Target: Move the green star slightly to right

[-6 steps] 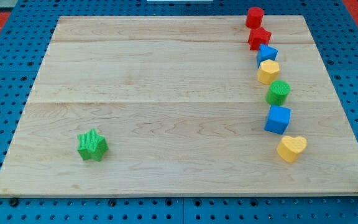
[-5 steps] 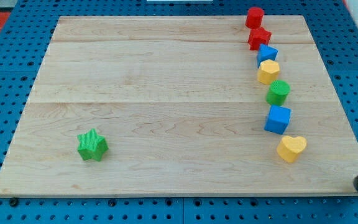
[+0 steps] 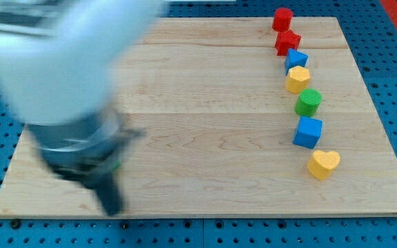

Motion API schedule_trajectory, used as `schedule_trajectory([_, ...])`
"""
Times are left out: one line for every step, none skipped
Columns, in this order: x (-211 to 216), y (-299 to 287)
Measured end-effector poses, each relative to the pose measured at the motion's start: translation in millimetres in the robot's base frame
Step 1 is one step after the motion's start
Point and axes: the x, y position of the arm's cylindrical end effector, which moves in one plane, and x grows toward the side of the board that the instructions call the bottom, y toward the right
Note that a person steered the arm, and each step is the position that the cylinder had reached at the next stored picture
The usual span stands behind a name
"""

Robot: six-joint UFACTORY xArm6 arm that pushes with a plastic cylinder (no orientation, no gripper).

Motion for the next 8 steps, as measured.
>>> schedule_trajectory([-55,-68])
schedule_trajectory([-76,-57])
schedule_trajectory([-75,12])
schedule_trajectory([-68,48])
schedule_trajectory([-86,-17])
schedule_trajectory([-89,-50])
schedule_trajectory([-89,-66])
schedule_trajectory([-85,-66])
